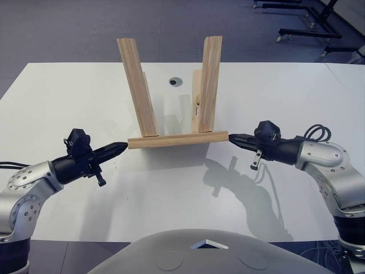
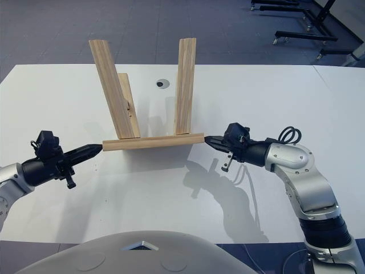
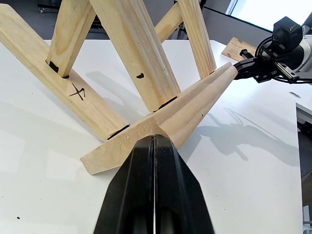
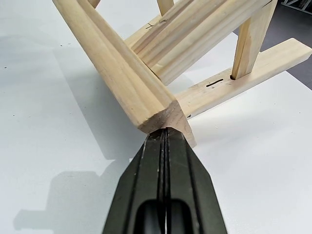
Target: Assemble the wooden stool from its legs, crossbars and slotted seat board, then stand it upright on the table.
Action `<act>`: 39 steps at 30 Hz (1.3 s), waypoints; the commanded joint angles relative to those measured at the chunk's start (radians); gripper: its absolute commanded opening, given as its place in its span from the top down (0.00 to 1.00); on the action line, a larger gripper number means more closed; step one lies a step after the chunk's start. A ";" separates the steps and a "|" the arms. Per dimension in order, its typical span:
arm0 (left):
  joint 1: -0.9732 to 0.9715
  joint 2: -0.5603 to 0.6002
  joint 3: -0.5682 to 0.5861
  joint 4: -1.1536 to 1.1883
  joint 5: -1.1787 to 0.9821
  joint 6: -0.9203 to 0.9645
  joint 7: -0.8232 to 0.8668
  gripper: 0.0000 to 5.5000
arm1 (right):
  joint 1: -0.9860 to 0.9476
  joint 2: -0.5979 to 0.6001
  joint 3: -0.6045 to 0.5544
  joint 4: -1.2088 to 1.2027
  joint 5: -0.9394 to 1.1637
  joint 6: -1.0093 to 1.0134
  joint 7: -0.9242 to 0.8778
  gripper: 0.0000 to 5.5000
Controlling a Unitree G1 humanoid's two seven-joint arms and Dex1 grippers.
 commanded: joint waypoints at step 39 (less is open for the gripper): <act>-0.065 0.078 0.020 0.235 0.151 -0.130 -0.096 0.80 | -0.039 0.013 0.037 0.269 -0.040 -0.108 0.060 0.66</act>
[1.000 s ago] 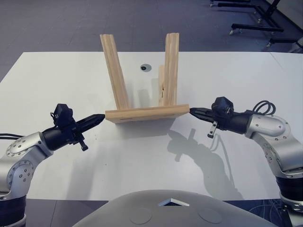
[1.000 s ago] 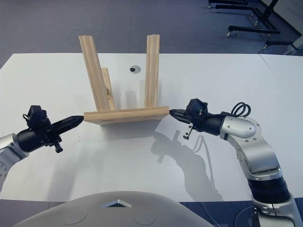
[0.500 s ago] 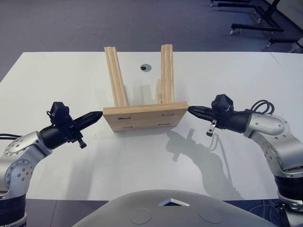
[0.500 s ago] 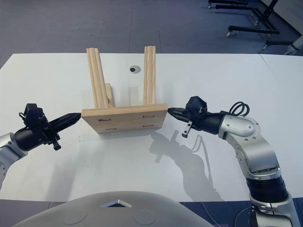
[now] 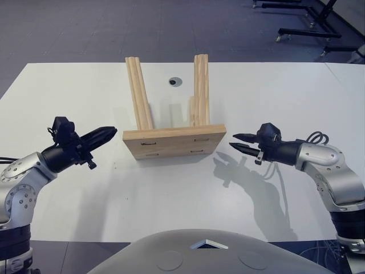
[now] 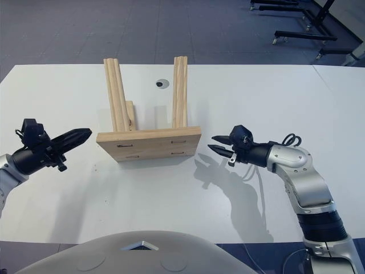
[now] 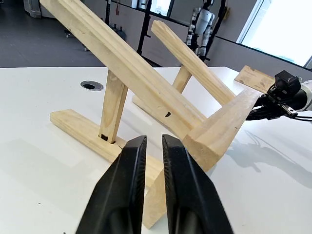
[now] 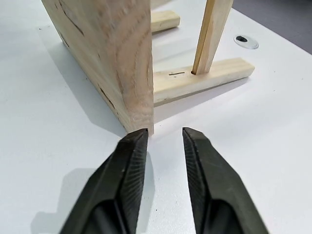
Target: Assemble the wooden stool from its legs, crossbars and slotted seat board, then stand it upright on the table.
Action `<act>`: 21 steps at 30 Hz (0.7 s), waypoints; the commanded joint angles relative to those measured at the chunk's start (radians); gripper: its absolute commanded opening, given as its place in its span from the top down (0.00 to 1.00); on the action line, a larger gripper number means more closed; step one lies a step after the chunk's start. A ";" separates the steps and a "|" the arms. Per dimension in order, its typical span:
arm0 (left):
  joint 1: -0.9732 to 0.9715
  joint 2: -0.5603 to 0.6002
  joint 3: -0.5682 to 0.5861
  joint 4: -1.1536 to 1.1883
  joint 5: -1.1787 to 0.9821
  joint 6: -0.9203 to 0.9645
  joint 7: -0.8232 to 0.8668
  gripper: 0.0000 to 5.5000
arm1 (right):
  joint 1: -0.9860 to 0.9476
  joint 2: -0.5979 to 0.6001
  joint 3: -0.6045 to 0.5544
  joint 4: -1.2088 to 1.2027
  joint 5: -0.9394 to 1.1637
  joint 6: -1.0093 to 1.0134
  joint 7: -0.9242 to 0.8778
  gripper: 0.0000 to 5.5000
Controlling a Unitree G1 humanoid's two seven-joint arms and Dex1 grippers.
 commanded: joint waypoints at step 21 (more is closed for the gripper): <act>-0.227 0.040 -0.459 0.565 0.602 -0.748 -0.320 0.50 | -0.333 0.147 0.186 0.635 -0.063 -0.169 0.357 0.39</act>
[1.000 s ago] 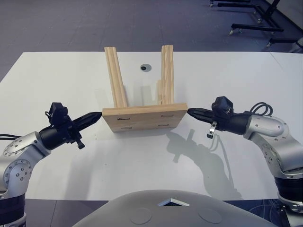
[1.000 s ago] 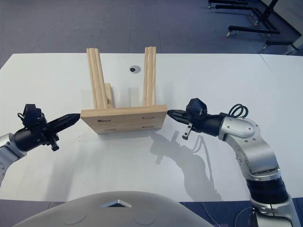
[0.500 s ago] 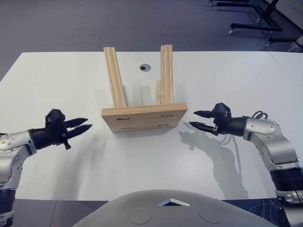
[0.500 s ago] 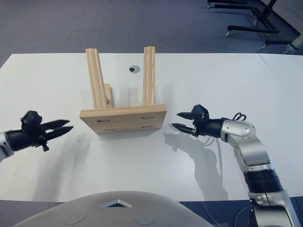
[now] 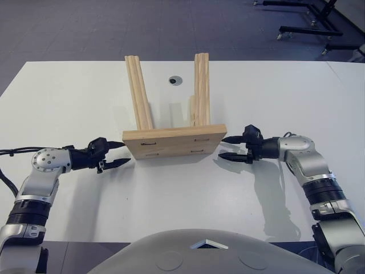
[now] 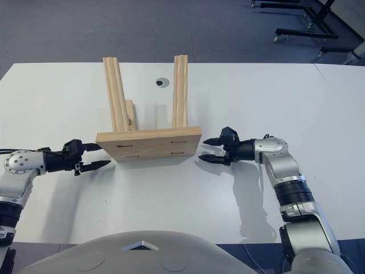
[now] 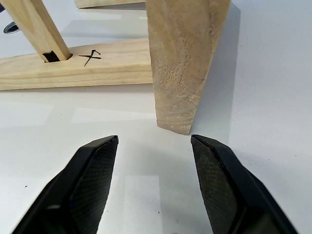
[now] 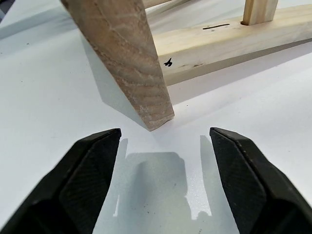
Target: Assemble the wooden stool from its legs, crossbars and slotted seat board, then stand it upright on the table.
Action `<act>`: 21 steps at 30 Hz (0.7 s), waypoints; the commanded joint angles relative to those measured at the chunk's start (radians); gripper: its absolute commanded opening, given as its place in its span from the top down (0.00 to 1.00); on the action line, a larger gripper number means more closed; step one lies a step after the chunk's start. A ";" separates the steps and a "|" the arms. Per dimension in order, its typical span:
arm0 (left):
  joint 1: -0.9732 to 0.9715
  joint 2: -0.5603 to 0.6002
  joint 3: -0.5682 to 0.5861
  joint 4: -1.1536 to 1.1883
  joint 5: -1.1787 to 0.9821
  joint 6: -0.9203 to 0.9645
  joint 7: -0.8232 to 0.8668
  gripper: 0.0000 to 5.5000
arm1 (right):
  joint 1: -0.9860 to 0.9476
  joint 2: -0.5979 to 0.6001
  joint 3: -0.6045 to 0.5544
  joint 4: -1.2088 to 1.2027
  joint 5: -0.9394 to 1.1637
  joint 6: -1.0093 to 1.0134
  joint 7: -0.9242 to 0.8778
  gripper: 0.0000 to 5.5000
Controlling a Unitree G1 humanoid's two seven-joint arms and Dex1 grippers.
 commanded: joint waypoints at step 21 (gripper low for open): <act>-0.194 -0.061 -0.116 0.201 0.075 -0.082 -0.054 0.50 | -0.038 0.063 0.016 0.045 -0.022 0.012 0.028 0.39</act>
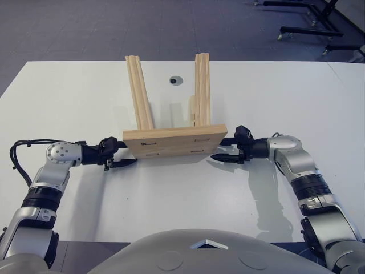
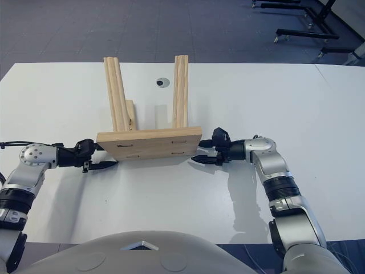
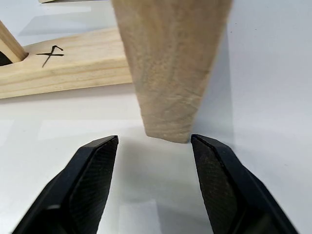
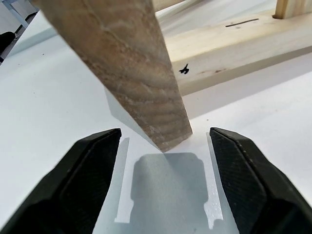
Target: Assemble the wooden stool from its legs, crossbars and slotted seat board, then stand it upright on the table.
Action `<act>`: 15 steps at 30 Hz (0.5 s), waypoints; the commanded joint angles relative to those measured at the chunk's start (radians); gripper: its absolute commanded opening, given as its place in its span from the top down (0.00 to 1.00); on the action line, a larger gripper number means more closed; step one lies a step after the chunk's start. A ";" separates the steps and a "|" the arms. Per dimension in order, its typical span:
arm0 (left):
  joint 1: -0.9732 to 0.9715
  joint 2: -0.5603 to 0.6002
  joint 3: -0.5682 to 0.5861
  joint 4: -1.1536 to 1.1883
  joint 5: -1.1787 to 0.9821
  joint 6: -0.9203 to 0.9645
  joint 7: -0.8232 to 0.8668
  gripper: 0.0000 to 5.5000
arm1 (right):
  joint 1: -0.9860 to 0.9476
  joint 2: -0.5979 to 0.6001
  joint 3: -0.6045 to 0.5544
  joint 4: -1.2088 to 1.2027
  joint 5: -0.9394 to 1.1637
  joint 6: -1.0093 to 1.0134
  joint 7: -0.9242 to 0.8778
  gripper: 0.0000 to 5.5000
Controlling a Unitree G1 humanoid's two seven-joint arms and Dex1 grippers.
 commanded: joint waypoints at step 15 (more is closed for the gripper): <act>-0.014 -0.035 -0.040 -0.032 0.017 0.049 -0.009 0.67 | 0.013 0.039 0.015 -0.051 -0.002 0.044 -0.012 0.39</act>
